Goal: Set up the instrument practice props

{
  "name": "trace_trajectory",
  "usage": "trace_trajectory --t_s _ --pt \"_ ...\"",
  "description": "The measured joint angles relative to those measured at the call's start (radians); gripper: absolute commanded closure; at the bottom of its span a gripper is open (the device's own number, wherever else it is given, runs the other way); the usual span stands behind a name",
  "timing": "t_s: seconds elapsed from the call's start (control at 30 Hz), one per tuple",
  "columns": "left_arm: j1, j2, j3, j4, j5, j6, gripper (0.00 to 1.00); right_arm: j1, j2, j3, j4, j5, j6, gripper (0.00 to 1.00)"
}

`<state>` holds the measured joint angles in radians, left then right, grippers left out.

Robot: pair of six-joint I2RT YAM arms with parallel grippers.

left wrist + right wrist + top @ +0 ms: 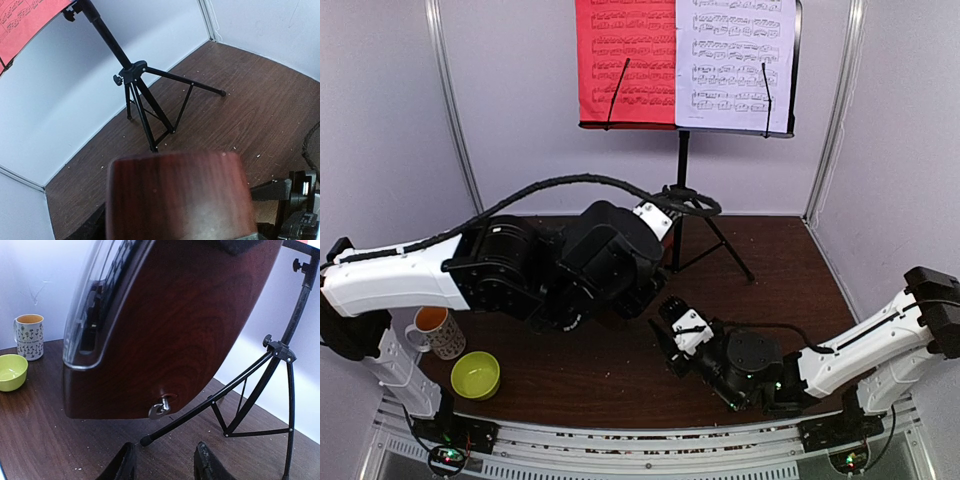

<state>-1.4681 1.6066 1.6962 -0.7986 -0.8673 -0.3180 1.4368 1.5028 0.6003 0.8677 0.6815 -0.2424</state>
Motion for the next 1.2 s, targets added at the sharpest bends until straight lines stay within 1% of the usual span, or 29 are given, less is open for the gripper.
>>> trace_trajectory --t_s 0.17,0.5,0.63,0.93,1.13,1.2 --pt "0.000 0.009 0.002 -0.022 0.001 -0.009 0.82 0.001 0.020 0.024 0.013 0.035 -0.031 0.59" --pt "-0.002 0.011 0.028 -0.038 0.001 -0.022 0.83 0.006 0.056 0.069 0.017 0.041 -0.086 0.57" --pt "-0.007 0.012 0.042 -0.041 0.000 -0.022 0.83 0.006 0.082 0.092 0.016 0.052 -0.119 0.60" --pt "-0.013 0.012 0.058 -0.042 0.001 -0.024 0.83 0.006 0.108 0.117 0.040 0.133 -0.216 0.69" --pt "-0.013 0.012 0.068 -0.041 -0.001 -0.025 0.83 0.006 0.108 0.117 0.094 0.171 -0.282 0.76" --pt "-0.013 0.012 0.072 -0.041 0.000 -0.025 0.83 0.006 0.108 0.117 0.102 0.172 -0.290 0.80"
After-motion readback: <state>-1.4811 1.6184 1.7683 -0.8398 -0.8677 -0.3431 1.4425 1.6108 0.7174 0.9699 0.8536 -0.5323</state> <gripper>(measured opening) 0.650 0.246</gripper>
